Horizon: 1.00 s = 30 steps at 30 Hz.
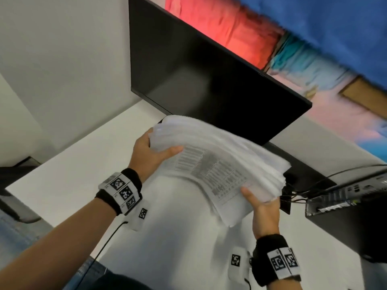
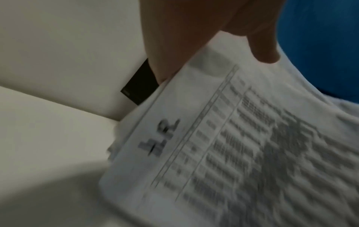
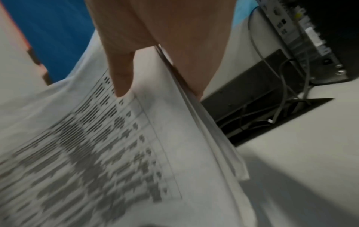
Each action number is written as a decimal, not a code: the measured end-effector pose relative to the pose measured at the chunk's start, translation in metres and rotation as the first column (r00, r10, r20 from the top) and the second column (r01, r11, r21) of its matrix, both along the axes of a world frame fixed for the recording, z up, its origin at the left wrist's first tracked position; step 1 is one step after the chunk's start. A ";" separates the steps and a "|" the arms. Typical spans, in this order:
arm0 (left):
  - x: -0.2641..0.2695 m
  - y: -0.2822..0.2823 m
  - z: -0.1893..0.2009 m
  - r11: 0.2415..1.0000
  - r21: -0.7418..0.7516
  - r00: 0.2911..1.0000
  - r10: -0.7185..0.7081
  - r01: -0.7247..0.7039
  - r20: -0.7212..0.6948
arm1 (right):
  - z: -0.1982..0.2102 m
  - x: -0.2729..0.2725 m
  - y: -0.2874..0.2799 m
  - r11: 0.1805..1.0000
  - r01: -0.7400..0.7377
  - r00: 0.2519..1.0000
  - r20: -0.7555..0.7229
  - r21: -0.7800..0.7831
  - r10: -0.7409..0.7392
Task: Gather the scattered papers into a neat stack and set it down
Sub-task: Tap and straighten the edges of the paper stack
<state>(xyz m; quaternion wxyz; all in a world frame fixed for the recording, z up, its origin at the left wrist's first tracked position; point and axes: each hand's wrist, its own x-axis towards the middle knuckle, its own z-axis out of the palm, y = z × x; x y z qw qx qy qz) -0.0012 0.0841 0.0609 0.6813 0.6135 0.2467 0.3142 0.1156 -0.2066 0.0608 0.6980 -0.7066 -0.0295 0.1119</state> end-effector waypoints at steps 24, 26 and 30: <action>0.032 0.016 -0.009 0.995 -0.097 0.996 0.000 -0.009 -0.090 | -0.018 0.015 0.002 0.989 0.004 0.998 -0.069 -0.151 -0.015; 0.036 0.018 -0.014 0.994 -0.109 0.994 -0.026 0.014 -0.107 | -0.025 0.017 0.002 0.988 0.038 0.993 -0.109 -0.151 -0.055; 0.035 0.022 -0.027 0.991 -0.104 0.974 -0.109 0.090 -0.199 | -0.031 0.013 0.005 0.987 -0.003 0.991 -0.134 -0.160 -0.018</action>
